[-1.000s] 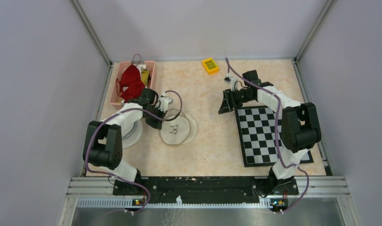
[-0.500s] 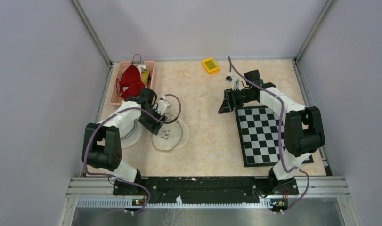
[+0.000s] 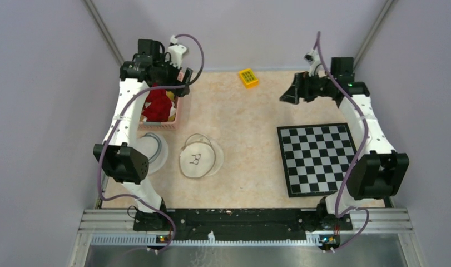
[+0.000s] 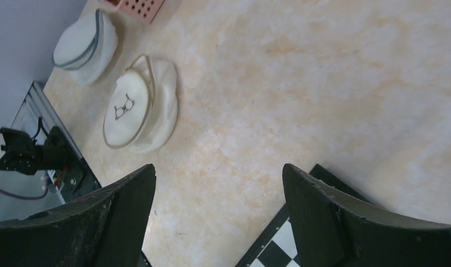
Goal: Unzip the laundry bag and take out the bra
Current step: Reset both arms
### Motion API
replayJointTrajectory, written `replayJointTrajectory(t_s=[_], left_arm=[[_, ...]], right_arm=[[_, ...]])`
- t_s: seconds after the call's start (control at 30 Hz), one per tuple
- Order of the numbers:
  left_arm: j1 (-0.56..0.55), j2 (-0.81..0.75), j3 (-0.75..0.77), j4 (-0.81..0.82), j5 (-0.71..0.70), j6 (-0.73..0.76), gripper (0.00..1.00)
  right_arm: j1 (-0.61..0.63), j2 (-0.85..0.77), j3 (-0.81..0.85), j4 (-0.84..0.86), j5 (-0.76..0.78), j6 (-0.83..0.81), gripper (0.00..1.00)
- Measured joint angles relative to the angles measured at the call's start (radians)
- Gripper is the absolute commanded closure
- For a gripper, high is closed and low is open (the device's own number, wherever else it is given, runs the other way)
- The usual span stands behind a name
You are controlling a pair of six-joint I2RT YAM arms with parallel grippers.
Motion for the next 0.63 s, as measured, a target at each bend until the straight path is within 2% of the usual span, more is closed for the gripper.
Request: replayJointTrajectory(t_s=[0.07,0.17,0.33,0.47,0.63], left_arm=[[0.047,0.019,0.051,0.002,0.039,-0.037,0.01],[0.143,0.023,0.045,0.019,0.093,-0.097,0.01],[0.301,0.006,-0.111,0.105,0.180,-0.177,0.01],[0.378,-0.001,-0.267,0.135,0.201,-0.204,0.01],[0.413,-0.029,-0.397,0.164,0.212,-0.213,0.01]], right_arm=[[-0.076,-0.014,0.036,-0.004,-0.016,0.001,0.16],[-0.208,-0.020,0.058,0.002,-0.053,0.013,0.16],[-0.403,-0.009,0.057,0.003,-0.083,0.015,0.16],[-0.485,0.000,0.002,0.026,-0.094,0.010,0.16],[-0.514,0.008,-0.099,0.030,-0.089,-0.005,0.16]])
